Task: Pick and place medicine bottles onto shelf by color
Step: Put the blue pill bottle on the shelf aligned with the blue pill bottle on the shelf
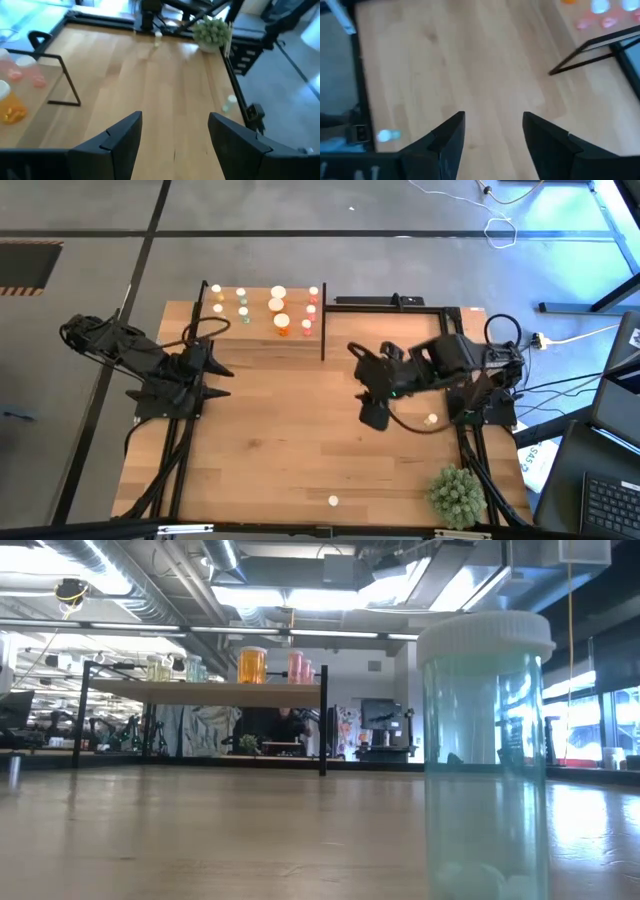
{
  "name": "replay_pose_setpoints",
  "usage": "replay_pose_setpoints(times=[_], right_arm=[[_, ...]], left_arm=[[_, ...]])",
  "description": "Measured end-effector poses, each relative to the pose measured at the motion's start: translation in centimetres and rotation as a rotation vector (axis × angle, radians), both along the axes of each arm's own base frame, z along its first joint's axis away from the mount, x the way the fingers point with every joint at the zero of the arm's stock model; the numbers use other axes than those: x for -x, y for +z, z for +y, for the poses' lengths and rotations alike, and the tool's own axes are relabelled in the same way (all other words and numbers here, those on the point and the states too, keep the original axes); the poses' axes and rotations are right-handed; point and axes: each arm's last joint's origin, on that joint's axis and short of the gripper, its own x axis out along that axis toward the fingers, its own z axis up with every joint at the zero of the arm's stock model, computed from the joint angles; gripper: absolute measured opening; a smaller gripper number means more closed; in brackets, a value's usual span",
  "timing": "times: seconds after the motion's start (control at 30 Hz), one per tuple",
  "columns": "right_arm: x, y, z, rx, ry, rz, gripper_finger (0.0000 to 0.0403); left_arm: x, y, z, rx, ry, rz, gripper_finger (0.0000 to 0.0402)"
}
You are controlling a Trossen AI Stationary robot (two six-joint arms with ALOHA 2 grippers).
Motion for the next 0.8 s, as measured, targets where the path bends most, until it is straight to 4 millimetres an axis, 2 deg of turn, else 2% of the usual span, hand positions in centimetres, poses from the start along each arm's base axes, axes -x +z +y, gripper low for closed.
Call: replay_pose_setpoints(times=[0.23,0.43,0.57,0.8], right_arm=[[1.0,-0.6,3.2,-0.022,-0.058,-0.006,0.02],[1.6,-2.6,5.5,-0.092,-0.19,0.034,0.02],[1.7,-4.6,7.3,-0.225,-0.344,0.081,0.02],[-0.1,-9.0,11.0,-0.544,-0.436,0.1,0.02]], left_arm=[[-0.5,-0.7,-0.9,-0.032,-0.067,0.076,0.0224],[-0.8,-0.9,-1.9,-0.044,-0.126,0.093,0.0224],[-0.5,-0.9,-2.2,-0.046,-0.164,0.092,0.0224],[-0.2,-1.1,-2.6,-0.059,-0.207,0.109,0.0224]])
